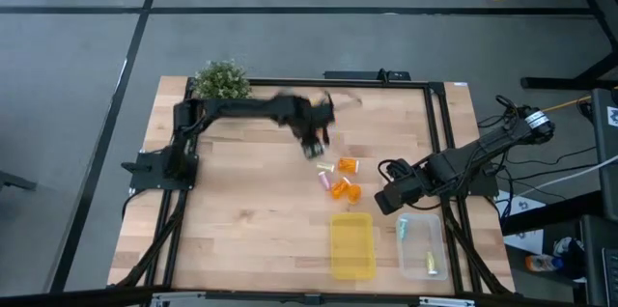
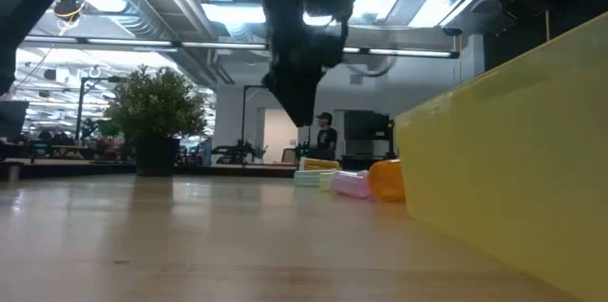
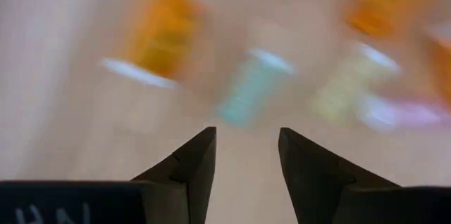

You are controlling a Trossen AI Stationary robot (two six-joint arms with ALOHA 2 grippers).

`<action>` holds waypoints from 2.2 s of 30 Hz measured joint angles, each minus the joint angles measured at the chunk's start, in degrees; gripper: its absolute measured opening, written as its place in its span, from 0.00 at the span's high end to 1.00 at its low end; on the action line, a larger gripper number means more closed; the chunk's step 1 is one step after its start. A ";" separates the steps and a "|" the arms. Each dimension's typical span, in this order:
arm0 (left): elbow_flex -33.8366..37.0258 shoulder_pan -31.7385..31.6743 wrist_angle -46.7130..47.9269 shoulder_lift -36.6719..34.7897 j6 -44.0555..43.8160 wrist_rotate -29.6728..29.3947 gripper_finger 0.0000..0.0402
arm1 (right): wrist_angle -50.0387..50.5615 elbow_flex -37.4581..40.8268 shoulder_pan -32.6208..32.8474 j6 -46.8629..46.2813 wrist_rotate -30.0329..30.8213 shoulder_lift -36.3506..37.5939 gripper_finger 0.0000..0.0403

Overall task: Pick and place medicine bottles into bin by pill shape (circle, oval)
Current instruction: Move the pills to the center, then put the blue tablet bottle into the transparent bin

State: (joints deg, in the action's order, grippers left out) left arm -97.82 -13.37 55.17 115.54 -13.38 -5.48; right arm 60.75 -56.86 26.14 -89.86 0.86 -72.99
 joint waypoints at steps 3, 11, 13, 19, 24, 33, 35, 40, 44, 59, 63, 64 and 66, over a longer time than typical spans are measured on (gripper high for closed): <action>0.04 -4.87 -2.51 0.01 -1.36 -0.07 0.63 | -0.04 0.00 0.01 -0.01 -0.01 0.00 0.55; 0.15 -11.51 -3.75 1.98 -2.49 -9.15 0.63 | -0.11 0.00 -0.01 -0.05 0.89 0.00 0.55; 0.13 -11.22 -5.25 3.56 -2.58 -9.50 0.63 | -0.12 0.00 -0.01 0.02 0.98 0.00 0.55; 0.15 -9.22 -7.25 9.45 -4.58 -1.73 0.63 | -0.09 0.00 -0.01 0.08 1.01 0.00 0.55; 0.15 -4.89 -9.87 11.83 -7.49 5.93 0.63 | -0.06 0.00 -0.01 0.12 1.03 0.00 0.55; 0.15 5.44 -20.26 11.81 -12.07 15.51 0.63 | -0.07 0.00 -0.01 0.34 1.13 0.00 0.55; 0.15 7.06 -22.65 11.81 -12.39 16.08 0.63 | -0.07 0.00 -0.01 0.27 1.16 0.00 0.55; 0.13 8.31 -19.86 9.67 -13.13 14.54 0.63 | -0.11 0.00 -0.01 0.21 1.16 0.00 0.55; 0.06 6.53 -7.05 5.94 -11.65 10.31 0.63 | -0.09 -0.02 -0.01 0.30 1.14 0.00 0.55; 2.14 1.37 4.42 5.36 6.65 0.25 0.63 | -0.13 -0.02 -0.01 0.34 1.09 0.00 0.55; 2.14 3.06 0.58 5.36 11.74 0.36 0.63 | -0.13 -0.02 -0.01 0.37 1.09 0.00 0.55; 2.14 3.41 0.21 5.36 12.02 0.28 0.63 | -0.13 -0.02 -0.01 0.37 1.09 0.00 0.55; 2.07 4.03 -0.48 5.85 12.15 0.20 0.63 | -0.15 -0.03 -0.01 0.36 1.07 0.00 0.55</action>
State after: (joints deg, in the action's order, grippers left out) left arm -95.75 -9.34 54.69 121.39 -1.23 -5.28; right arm 60.60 -56.89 26.13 -89.50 1.93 -72.99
